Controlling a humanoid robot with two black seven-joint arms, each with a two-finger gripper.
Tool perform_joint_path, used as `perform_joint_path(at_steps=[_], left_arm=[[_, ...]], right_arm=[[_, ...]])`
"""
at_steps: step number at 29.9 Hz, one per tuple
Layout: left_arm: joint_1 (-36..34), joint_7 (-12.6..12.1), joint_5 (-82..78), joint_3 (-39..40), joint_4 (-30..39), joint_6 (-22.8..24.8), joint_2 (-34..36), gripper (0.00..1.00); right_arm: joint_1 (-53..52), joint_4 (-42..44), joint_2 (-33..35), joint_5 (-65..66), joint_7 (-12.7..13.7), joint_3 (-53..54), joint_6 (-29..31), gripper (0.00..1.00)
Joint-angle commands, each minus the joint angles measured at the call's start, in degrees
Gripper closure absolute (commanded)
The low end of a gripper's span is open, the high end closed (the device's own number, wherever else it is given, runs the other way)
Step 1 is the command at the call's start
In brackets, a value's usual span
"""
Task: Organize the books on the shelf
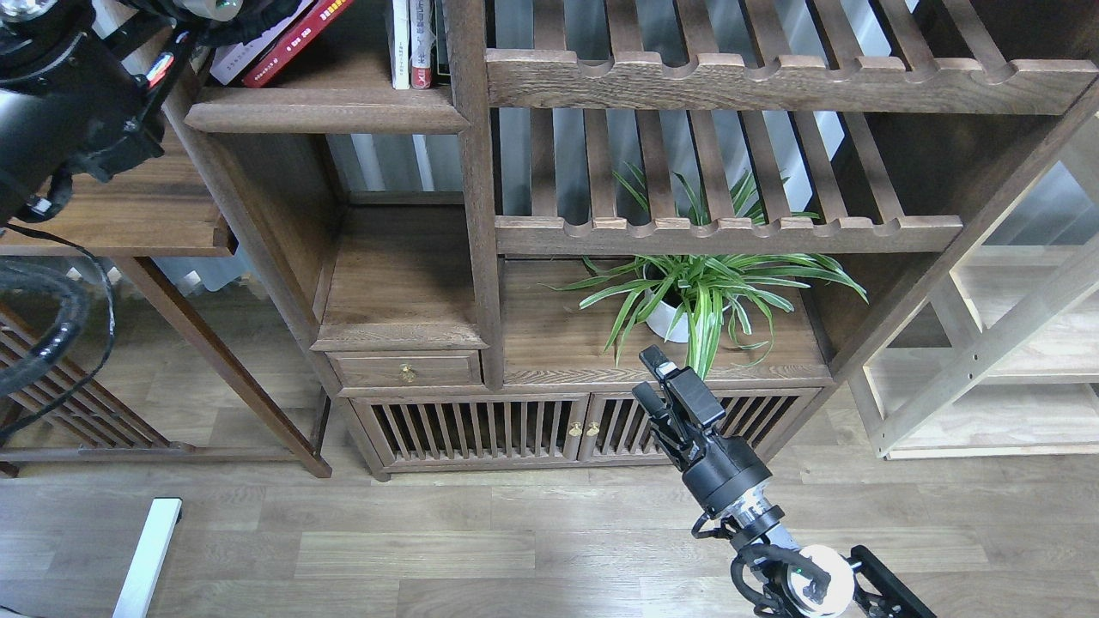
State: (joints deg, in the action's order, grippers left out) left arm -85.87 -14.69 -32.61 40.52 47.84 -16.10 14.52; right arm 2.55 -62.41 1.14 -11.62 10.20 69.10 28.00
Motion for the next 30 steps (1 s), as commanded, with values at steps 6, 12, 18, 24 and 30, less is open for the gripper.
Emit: perform_joint_path(at_steps=[6,12,18,24,30], left_arm=[[5.00,7.99,1.49,0.61,9.80,0.90,8.33,0.01],[12.72,22.05,7.02,4.55,18.76,4.22,9.56,0.01],[23.89,34.10,7.65,11.93,21.50,22.66,10.44,0.01],[33.39,42.69,7.82,18.27,20.72,44.10,10.27,0.01],[40.42,42.69,19.14,17.84,20.45,44.10,6.42,0.01]], right_arm=[[-0.53,0.27,-0.18,0.02,-0.10,0.42,0.00,0.06],[-1.32,0.36,-0.18,0.11,-0.10,0.59,0.00,0.05],[-2.02,0.27,-0.44,1.33,-0.01,0.16,0.00,0.05],[-2.72,0.27,-1.14,5.20,-0.01,0.07,0.00,0.06],[-8.16,0.18,-1.14,6.26,-0.01,-0.02,0.00,0.06]])
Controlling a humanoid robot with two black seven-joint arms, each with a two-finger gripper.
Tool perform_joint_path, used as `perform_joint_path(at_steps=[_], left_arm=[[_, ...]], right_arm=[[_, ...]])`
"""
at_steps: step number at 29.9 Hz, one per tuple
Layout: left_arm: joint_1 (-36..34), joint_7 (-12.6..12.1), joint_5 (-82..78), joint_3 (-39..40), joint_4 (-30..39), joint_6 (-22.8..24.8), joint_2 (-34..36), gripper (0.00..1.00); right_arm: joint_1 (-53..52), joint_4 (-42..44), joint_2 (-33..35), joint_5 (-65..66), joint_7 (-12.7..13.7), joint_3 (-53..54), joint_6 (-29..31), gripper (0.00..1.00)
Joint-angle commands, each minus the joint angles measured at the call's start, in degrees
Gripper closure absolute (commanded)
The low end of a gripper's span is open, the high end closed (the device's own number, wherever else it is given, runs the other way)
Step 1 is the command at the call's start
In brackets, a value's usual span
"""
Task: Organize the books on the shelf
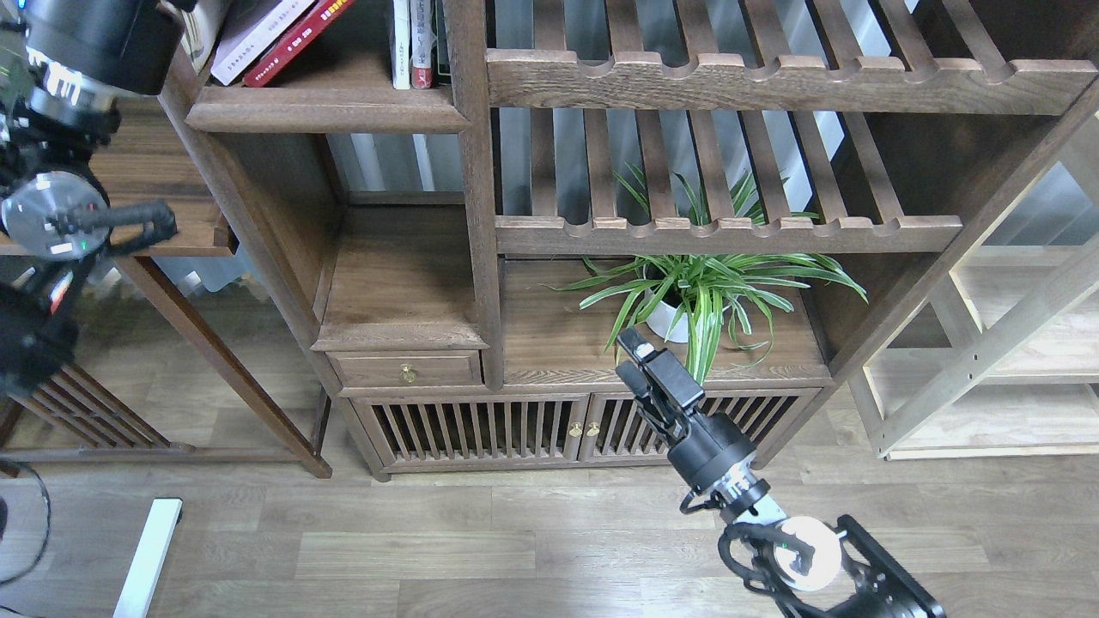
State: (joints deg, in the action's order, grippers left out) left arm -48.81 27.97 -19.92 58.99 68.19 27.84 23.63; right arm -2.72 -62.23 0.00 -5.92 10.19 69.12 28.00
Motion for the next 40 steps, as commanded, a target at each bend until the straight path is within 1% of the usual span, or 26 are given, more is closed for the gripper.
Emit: perform_joint_path(at_steps=[1,3,7,8,9,10,14,17,21,23,28,40], left_arm=[[4.59,0.03,7.60,-0.63,0.02,0.16,-4.19,0.01],[7.75,0.03,7.88,-0.45,0.19,0.16,-6.92,0.01],[13.46,0.03,7.97,-0.71,0.37,0.16,-12.63,0.01],[14.61,-0.28,7.97,-0.89,0.45,0.16,-13.95,0.01],[15.66,-1.33,7.88,-1.06,0.46,0.16,-15.10,0.01],[16.46,-2.73,7.79,-1.50,0.46,0.16,-15.80,0.01],[17.34,-13.79,7.88,-5.10,0.46,0.16,-17.04,0.01],[17.34,-17.58,7.88,-5.46,0.11,0.16,-19.84,0.01],[17.26,-19.09,7.97,-8.70,0.19,0.16,-20.73,0.01],[17.08,-19.18,8.06,-10.11,0.28,0.16,-20.91,0.01],[16.82,-19.88,8.14,-10.47,0.28,0.16,-21.79,0.01],[16.82,-19.88,8.23,-10.47,0.45,0.16,-21.70,0.01]], right_arm=[[-4.03,0.00,0.00,0.65,0.00,-0.04,0.00,0.06],[-6.06,-0.17,0.00,1.00,0.00,-0.04,0.00,0.06],[-6.77,-1.57,0.00,2.58,0.00,-0.04,0.00,0.06],[-6.77,-2.01,0.00,2.67,0.00,-0.13,0.00,0.06],[-7.03,-2.63,0.00,2.67,0.00,-0.04,0.00,0.06],[-7.47,-3.15,0.00,2.67,0.00,-0.04,0.00,0.06],[-10.10,-4.56,0.00,2.67,0.00,0.75,0.00,0.06],[-12.65,-5.62,0.00,2.67,-0.09,1.10,0.00,0.06],[-15.29,-6.24,0.00,2.76,-0.09,1.98,0.00,0.06],[-16.26,-6.24,0.00,2.76,-0.09,2.68,0.00,0.06],[-16.70,-6.15,0.00,2.76,-0.09,3.03,0.00,0.06],[-16.70,-5.97,0.00,2.67,-0.35,3.21,0.00,0.06]])
